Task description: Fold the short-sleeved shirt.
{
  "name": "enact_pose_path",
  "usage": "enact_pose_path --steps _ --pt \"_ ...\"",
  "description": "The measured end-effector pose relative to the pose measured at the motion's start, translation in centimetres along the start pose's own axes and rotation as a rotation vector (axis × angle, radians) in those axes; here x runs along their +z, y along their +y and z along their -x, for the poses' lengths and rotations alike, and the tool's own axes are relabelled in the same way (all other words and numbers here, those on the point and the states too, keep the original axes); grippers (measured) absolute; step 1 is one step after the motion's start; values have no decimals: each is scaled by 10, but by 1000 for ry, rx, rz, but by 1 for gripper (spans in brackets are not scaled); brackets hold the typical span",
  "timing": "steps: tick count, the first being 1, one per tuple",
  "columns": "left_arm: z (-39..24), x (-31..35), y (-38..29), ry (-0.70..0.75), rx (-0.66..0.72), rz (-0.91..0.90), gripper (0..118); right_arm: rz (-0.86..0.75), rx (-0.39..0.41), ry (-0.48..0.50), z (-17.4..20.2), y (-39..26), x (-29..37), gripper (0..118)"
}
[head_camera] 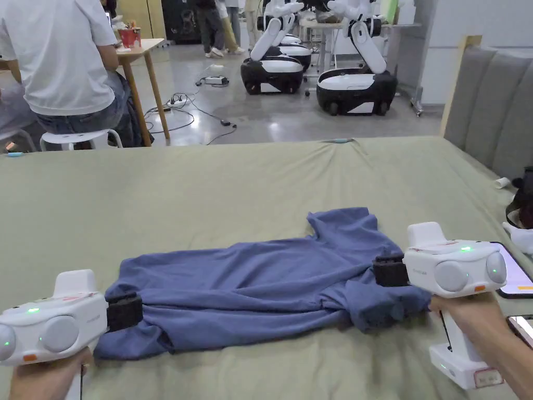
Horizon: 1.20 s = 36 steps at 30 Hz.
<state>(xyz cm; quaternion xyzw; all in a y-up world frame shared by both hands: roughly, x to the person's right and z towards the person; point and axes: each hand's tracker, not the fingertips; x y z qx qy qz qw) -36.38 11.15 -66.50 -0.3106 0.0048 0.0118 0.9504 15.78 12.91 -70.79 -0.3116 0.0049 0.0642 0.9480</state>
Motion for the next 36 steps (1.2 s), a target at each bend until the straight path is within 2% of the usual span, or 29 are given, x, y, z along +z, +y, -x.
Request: enact_pose_path --steps 1,2,3,4,5,6,7,11,15,16,17,18,19,20,21,23,24,27,29,30,31,32,33,36 --pt "0 10 -4 6 -6 -6 110 -8 -1 1 3 -6 14 103" --pt "0 19 -9 6 -9 -11 101 -14 -1 1 4 -12 24 88" --pt "-2 28 -15 -2 -11 -19 84 -21 -1 -1 6 -19 35 65" --pt "-2 37 -22 -13 -10 -30 51 -25 -4 -8 7 -26 44 23" --pt "-2 44 -27 -15 -10 -29 23 -22 -10 -15 7 -33 47 1" --pt "-2 48 -32 -17 -12 -25 2 -15 -19 -17 7 -39 51 0" --pt "-5 53 -37 -17 -15 -14 0 -8 -45 -24 7 -45 55 0" --pt "-5 64 -45 -45 1 2 0 8 -87 -11 5 -57 67 0" --pt "-9 63 -36 -39 9 0 0 4 -85 -1 8 -59 81 0" --pt "-9 59 -33 -37 14 4 3 0 -84 4 8 -58 83 0" --pt "-10 55 -30 -34 20 12 22 -3 -83 7 7 -58 75 0" --pt "-10 48 -27 -37 23 38 52 -5 -78 12 7 -58 73 0" --pt "-9 38 -25 -46 27 71 90 -8 -73 17 8 -57 73 0" --pt "-9 31 -25 -45 24 97 107 -9 -71 20 8 -57 73 0" --pt "-11 25 -25 -36 27 92 109 -10 -68 25 8 -55 72 0" --pt "-10 11 -24 -43 18 104 96 -9 -65 35 9 -55 68 0" --pt "-11 3 -25 -37 10 131 93 -4 -61 40 9 -56 64 0" --pt "-12 -18 -31 -3 2 180 92 15 -45 42 14 -55 59 0" --pt "-13 -27 -37 1 2 215 89 33 -26 39 15 -54 52 0" --pt "-16 -26 -38 16 -14 202 83 40 -15 35 16 -54 49 0" --pt "-18 -22 -35 26 -34 188 60 45 -9 28 17 -54 45 0" --pt "-20 -20 -34 30 -49 179 27 48 -6 25 17 -53 42 0" --pt "-22 -16 -32 42 -58 154 8 53 -7 24 15 -52 34 0" --pt "-23 -14 -26 38 -39 159 8 60 -27 15 11 -46 25 1"
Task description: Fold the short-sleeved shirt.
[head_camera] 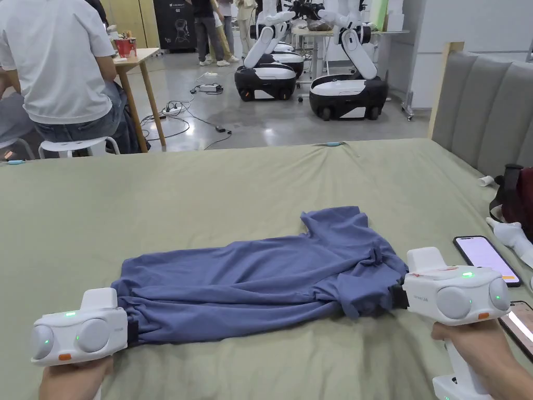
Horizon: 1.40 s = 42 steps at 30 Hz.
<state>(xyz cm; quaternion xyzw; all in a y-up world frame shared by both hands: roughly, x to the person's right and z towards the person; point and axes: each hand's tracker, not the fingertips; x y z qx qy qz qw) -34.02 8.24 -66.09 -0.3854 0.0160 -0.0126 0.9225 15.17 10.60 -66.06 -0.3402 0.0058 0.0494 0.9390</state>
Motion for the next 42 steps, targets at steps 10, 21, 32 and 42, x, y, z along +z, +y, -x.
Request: enact_pose_path --steps 10,21,32,42 --pt "0 2 5 -27 13 -18 8 90 -108 -3 -18 25 -44 103" --pt "-4 -4 2 0 -19 -12 8 175 -97 -35 21 10 -44 11" --pt "12 62 -40 -25 39 -47 8 167 -136 -41 32 -45 51 11" --pt "15 111 -114 -20 35 -50 8 159 -61 -77 42 -105 109 11"
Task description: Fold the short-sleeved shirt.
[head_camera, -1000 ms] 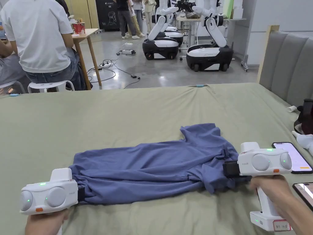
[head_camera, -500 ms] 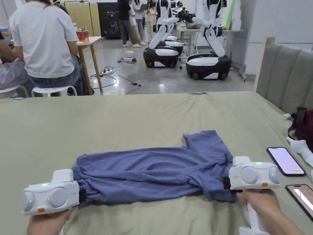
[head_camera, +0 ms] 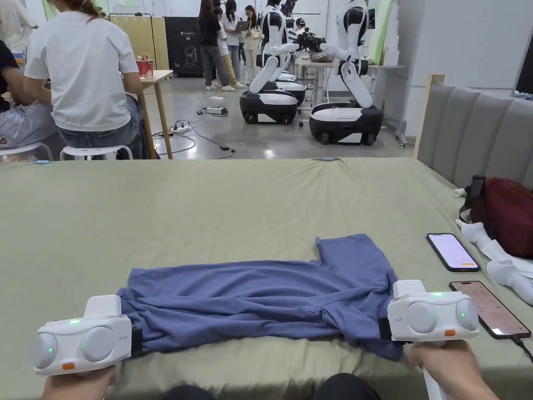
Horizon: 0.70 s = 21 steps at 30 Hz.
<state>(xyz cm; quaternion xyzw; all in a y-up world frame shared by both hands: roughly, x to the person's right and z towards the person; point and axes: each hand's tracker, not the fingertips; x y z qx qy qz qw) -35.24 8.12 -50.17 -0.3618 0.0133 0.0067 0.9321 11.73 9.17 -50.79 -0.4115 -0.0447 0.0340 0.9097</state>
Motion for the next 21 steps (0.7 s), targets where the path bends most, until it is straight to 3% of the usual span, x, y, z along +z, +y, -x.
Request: enact_pose_path --steps 7,9,10,11,13,14,15,17,18,21 --pt "-7 -12 -6 15 0 16 8 13 -10 -17 4 -4 -16 12" --pt "-8 -8 -5 15 5 11 11 -9 -12 -10 2 -6 -16 27" --pt "-8 -6 -5 10 8 9 23 -18 -4 -12 -1 -6 -14 52" --pt "-7 -3 -3 1 15 9 44 -23 7 -43 -3 -6 -11 78" --pt "-2 4 4 -18 21 -5 105 -32 5 -74 -11 -2 1 118" --pt "-1 7 7 -16 15 -16 118 -76 -31 -32 -16 0 7 118" --pt "-2 11 11 -7 7 -48 118 -110 -55 12 -18 2 15 118" --pt "-3 16 24 4 -12 -84 100 -111 -59 57 -20 13 21 99" --pt "-5 16 32 0 -17 -78 84 -113 -44 55 -19 19 23 78" --pt "-11 16 51 15 -15 -101 59 -129 26 -4 -9 38 14 47"
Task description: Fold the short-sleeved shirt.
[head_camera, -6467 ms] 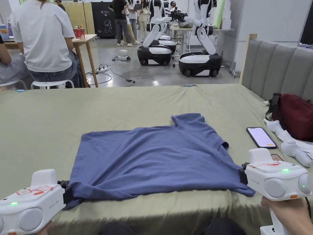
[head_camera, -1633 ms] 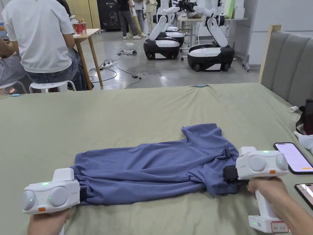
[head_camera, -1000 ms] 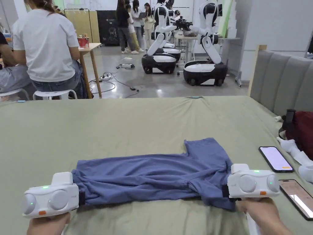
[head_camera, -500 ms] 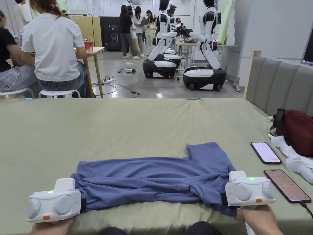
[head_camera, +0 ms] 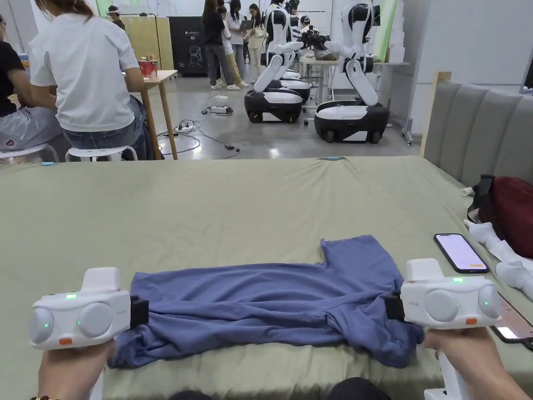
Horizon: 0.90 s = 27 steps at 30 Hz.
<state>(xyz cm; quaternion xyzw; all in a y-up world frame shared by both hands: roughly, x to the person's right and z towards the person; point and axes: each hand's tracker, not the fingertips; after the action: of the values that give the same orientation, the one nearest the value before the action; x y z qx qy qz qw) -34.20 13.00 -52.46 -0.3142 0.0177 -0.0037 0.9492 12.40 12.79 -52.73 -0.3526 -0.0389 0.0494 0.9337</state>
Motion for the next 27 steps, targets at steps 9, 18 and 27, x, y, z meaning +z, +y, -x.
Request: enact_pose_path --steps 9,18,27 --pt "-13 -42 47 9 -21 36 0 -9 11 16 14 47 -42 0" --pt "1 -155 88 69 15 185 91 -15 21 98 22 66 -63 0" --pt "5 -186 74 84 -8 237 52 34 44 85 18 71 -89 0"
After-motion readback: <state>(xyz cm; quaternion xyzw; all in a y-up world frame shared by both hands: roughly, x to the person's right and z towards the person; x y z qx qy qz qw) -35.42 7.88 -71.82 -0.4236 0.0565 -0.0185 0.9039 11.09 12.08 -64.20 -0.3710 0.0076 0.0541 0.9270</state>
